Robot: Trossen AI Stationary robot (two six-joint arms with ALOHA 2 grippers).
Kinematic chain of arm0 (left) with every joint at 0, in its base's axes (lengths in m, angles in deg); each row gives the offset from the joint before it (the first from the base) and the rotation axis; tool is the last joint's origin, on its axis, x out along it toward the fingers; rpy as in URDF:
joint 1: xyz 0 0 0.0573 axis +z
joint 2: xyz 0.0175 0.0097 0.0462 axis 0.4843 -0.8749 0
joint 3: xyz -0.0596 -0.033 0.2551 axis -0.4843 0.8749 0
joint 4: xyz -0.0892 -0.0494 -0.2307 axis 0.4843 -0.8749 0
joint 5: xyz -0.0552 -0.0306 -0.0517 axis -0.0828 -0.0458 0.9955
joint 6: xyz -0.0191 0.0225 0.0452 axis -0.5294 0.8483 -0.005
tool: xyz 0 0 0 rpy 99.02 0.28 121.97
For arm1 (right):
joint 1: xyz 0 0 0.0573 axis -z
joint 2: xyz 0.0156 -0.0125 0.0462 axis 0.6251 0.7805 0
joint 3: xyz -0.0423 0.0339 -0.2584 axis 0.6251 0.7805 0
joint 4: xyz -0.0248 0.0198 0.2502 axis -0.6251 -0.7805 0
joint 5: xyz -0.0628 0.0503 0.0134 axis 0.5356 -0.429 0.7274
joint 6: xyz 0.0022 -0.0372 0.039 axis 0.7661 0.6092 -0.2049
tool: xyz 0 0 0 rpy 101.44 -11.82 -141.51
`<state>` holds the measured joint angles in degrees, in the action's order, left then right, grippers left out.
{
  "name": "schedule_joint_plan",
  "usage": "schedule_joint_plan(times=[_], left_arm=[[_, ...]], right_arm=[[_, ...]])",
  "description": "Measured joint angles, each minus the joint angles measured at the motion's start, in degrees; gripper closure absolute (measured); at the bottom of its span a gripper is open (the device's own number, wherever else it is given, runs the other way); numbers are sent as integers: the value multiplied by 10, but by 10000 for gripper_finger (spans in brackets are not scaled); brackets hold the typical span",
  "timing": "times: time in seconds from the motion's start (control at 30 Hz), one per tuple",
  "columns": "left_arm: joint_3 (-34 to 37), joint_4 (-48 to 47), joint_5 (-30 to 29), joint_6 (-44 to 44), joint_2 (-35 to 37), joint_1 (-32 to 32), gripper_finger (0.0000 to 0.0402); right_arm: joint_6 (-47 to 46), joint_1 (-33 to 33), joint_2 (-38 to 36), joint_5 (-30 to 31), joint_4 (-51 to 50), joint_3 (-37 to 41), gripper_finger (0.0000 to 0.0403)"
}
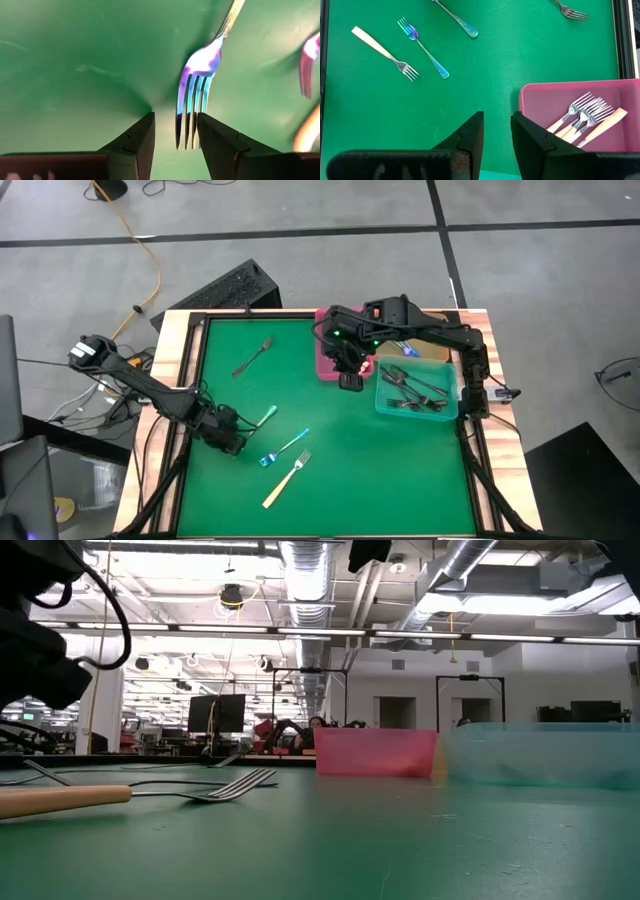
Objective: Sort silverware by color (type)
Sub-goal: Put the blue fork into the orange bin
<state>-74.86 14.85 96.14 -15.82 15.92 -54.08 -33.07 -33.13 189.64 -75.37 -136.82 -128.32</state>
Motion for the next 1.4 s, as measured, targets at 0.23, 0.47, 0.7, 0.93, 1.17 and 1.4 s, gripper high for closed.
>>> schedule_joint_plan(times=[0.23,0.47,0.7,0.93,1.17,1.4], left_arm=[[24,79,10,-12,0,-4,272],[51,180,22,-24,0,-4,272],[66,202,22,-46,0,-4,323],[66,225,-4,-32,0,-4,396],[65,231,-21,-37,0,-4,401],[65,232,-69,-54,3,-4,401]], right_arm=[[1,0,0,0,-2,0,282],[11,2,0,0,-3,0,282],[15,2,0,0,-4,0,282],[16,2,0,0,-4,0,282],[17,2,0,0,-4,0,282],[25,2,0,0,-2,0,282]])
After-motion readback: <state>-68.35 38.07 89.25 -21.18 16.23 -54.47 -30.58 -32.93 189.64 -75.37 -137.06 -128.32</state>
